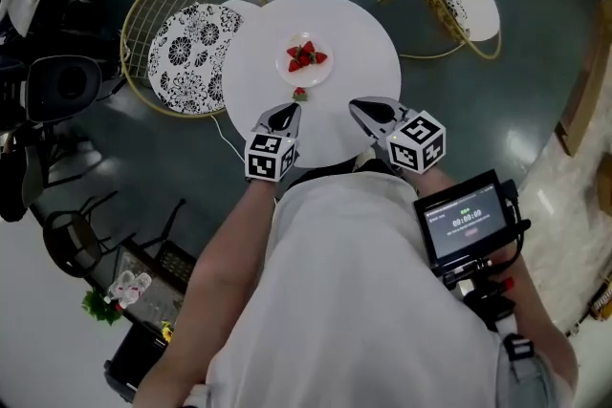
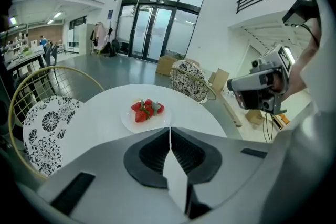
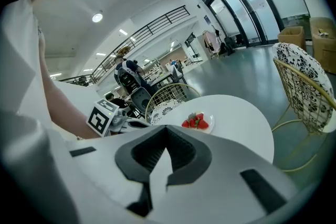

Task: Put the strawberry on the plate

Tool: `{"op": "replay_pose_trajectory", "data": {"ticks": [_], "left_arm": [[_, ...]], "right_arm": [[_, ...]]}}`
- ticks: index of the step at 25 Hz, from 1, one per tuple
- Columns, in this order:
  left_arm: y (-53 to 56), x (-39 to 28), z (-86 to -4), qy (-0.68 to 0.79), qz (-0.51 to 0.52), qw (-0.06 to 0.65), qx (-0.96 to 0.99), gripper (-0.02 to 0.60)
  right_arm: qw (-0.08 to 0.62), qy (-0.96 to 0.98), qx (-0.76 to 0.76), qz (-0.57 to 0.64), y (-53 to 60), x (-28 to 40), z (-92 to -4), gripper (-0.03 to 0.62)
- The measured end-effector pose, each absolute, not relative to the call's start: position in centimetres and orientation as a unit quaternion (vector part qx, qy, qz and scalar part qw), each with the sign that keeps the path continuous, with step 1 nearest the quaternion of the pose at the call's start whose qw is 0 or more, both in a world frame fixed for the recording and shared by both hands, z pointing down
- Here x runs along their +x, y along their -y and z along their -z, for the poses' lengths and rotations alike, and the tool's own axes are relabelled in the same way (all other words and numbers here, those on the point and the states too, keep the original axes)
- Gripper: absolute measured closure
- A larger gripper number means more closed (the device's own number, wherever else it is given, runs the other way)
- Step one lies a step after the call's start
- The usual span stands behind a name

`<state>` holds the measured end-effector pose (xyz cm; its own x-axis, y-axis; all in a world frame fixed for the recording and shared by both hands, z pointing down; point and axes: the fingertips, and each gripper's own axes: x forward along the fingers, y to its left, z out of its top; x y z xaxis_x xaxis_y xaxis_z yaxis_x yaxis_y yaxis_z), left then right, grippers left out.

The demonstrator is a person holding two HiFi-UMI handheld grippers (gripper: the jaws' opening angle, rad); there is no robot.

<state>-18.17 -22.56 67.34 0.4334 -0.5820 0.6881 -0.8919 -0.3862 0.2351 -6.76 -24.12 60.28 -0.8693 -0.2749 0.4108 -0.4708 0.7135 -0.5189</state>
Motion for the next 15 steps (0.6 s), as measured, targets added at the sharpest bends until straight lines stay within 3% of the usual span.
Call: {"op": "replay_pose_trajectory", "data": {"ticks": [14, 15], "left_arm": [[24.3, -17.1, -70.3, 0.401, -0.352, 0.252, 0.807, 0.572], [24.3, -17.1, -70.5, 0.394, -0.362, 0.247, 0.808, 0.529]], "right_arm": [[0.160, 0.898, 0.233, -0.336, 24.3, -5.3, -60.8, 0.588], [0.161, 0.898, 0.234, -0.337, 24.4, -5.2, -60.8, 0.588]]}}
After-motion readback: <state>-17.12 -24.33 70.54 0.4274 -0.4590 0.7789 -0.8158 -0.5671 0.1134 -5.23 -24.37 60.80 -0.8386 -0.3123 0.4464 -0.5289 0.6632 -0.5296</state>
